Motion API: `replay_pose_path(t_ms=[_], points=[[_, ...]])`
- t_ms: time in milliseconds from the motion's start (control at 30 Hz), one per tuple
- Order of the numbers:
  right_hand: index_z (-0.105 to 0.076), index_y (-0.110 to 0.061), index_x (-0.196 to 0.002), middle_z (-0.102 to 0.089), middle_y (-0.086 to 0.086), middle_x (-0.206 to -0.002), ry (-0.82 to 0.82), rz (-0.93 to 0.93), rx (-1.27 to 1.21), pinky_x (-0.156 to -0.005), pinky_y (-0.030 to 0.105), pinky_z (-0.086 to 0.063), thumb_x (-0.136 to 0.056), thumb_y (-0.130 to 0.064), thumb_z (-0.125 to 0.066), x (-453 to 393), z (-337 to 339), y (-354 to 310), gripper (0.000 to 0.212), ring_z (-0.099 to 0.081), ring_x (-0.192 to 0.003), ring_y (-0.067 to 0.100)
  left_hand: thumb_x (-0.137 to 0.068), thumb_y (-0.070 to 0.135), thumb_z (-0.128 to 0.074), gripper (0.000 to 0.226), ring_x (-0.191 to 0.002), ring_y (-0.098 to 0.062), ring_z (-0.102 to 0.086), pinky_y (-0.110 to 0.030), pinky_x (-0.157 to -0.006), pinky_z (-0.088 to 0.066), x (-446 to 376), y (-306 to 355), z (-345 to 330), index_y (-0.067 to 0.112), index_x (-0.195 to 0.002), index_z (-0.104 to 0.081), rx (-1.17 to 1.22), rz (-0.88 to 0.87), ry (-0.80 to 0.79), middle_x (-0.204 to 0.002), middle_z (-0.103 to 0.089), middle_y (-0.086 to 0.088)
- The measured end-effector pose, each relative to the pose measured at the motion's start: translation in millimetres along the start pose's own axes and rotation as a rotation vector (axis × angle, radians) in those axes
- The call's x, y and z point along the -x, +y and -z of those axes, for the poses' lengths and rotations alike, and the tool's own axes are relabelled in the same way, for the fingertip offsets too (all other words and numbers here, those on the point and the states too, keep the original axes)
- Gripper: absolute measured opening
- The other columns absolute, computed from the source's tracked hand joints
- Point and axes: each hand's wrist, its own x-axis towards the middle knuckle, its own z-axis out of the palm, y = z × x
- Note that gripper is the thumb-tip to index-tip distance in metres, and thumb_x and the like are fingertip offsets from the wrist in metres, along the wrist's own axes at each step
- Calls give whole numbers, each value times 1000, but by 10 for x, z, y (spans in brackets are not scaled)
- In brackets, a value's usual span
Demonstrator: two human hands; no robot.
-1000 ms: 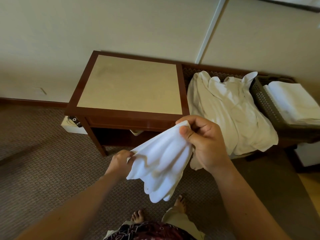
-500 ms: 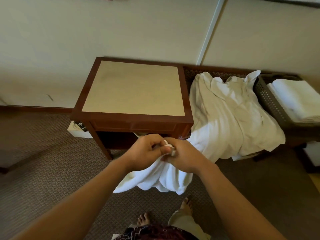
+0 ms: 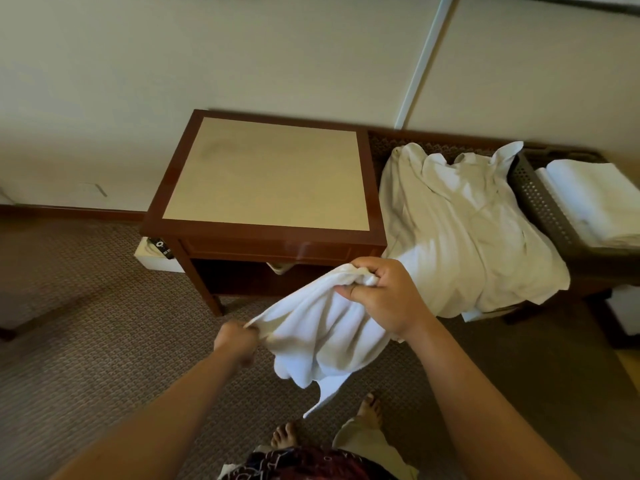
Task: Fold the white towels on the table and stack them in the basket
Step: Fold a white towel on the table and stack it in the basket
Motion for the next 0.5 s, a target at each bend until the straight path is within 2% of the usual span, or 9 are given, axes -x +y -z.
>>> replay_pose_path(t_ms=[67, 133, 200, 267, 333, 367, 433, 500], points=[[-63, 2, -80, -60, 20, -75, 27, -40, 79, -62, 32, -41, -88, -17, -75, -10, 28, 34, 24, -54, -70, 32, -96, -3, -57, 10, -59, -25, -61, -27, -43, -52, -5, 5, 3, -2, -101, -65, 270, 162, -122, -80, -64, -18], [-65, -3, -80, -64, 14, -75, 68, -107, 164, -65, 40, -46, -88, -20, -76, -7, 81, 111, 21, -59, -73, 29, -98, -7, -51, 11, -43, -13, -51, -18, -34, -44, -8, 72, 109, 1, -93, -57, 533, 273, -128, -69, -56, -12], [-62, -5, -76, -63, 11, -72, 82, -156, 262, -66, 44, -48, -87, -24, -75, 13, 131, 191, 25, -58, -71, 26, -99, -3, -49, 13, -42, -7, -42, -14, -32, -38, -83, 137, 302, 6, -91, -54, 761, 358, -63, -73, -47, -8], [-59, -6, -74, -61, 8, -68, 69, -194, 328, -64, 40, -46, -87, -26, -75, 40, 135, 239, 29, -57, -68, 24, -92, -2, -52, 17, -53, -11, -47, -19, -39, -43, -130, 194, 438, 7, -104, -60, 853, 328, 123, -84, -52, -9], [-55, -4, -73, -57, 9, -66, 62, -226, 342, -61, 35, -41, -88, -28, -75, 57, 89, 250, 35, -54, -64, 23, -86, 2, -57, 49, -82, -20, -58, -32, -64, -51, -55, 272, 433, 16, -133, -55, 807, 161, 343, -111, -57, -7], [-52, -5, -71, -54, 7, -63, 60, -237, 336, -60, 34, -38, -88, -28, -76, 59, 63, 249, 37, -51, -60, 21, -87, 5, -58, 62, -100, -24, -57, -37, -79, -50, 37, 320, 379, 20, -145, -47, 724, 36, 384, -125, -53, -5], [-46, -11, -65, -47, -4, -56, 44, -248, 330, -58, 31, -35, -87, -29, -76, 45, 31, 235, 41, -45, -55, 11, -90, 6, -57, 68, -128, -27, -47, -46, -103, -44, 297, 435, 215, 24, -152, -38, 512, -252, 333, -147, -40, -2], [-47, -16, -63, -49, -9, -55, 1, -232, 355, -57, 29, -35, -87, -29, -76, 23, 12, 211, 40, -45, -55, 8, -89, 5, -58, 63, -138, -19, -41, -48, -114, -39, 527, 492, 80, 29, -145, -45, 290, -597, 194, -152, -38, 4]])
